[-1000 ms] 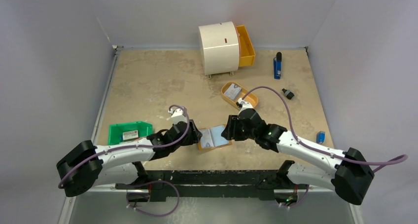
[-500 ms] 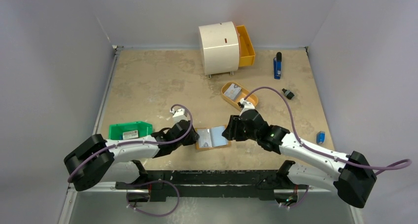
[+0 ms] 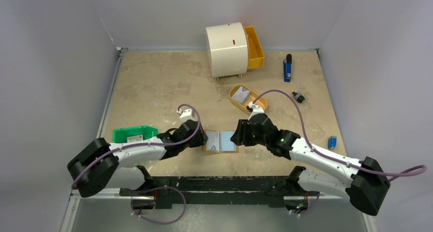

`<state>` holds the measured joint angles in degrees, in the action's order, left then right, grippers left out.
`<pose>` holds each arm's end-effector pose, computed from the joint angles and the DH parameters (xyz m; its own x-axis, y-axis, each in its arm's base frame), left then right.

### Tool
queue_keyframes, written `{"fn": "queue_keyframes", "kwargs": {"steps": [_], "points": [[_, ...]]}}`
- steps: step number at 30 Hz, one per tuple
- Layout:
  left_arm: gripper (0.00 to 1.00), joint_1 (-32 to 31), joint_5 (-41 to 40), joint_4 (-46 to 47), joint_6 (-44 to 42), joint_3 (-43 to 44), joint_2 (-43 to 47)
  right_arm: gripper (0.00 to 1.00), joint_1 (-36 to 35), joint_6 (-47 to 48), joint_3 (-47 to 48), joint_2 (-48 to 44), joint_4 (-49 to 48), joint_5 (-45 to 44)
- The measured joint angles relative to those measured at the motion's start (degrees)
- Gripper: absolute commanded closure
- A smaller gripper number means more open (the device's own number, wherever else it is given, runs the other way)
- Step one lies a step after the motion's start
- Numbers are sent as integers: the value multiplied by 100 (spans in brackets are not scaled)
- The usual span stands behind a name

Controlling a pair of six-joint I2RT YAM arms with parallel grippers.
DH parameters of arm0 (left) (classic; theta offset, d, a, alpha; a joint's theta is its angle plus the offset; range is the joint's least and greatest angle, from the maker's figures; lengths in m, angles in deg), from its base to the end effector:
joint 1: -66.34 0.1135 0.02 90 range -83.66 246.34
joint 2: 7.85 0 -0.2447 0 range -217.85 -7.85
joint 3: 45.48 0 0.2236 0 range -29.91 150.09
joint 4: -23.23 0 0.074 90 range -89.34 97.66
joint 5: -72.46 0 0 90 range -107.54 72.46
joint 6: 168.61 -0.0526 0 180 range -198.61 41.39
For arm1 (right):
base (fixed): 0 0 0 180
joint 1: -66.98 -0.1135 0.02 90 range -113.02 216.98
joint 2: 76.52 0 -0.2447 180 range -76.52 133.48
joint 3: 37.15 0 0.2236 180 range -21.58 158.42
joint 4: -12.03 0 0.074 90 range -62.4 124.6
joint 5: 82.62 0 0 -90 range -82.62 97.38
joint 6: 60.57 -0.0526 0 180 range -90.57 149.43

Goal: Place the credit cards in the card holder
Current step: Adjust the card holder at the center of the board.

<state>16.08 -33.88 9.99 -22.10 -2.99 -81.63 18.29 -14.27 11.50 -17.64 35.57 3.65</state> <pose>0.1594 -0.1685 0.1450 -0.7558 -0.3427 -0.5579 -0.0375 0.8733 -0.4857 0.1470 0.1620 0.2130 -0.7585 0.1813 -0.6260 -0.2626 0.7941 0.5482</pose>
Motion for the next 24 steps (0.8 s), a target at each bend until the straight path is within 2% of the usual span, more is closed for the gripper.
{"fn": "queue_keyframes", "kwargs": {"steps": [3, 8, 13, 15, 20, 24], "points": [[34, 0, -44, -282, -50, 37, 286, 36, 0, 92, 83, -2, 175, -101], [27, 0, -350, -1012, -153, 273, 1235, 34, 155, 181, 737, 11, 625, -431], [26, 0, -798, -1670, -210, 564, 2157, 32, 1283, 13, 1585, 278, 450, -470], [27, 0, -990, -1897, -210, 599, 2430, 34, 1554, -96, 1644, 409, 339, -538], [29, 0, -1226, -2385, -177, 599, 2680, 37, 2516, -564, 1652, 1237, -133, -391], [29, 0, -1244, -2509, -98, 529, 2813, 37, 2782, -728, 1781, 1974, -358, -295]]}}
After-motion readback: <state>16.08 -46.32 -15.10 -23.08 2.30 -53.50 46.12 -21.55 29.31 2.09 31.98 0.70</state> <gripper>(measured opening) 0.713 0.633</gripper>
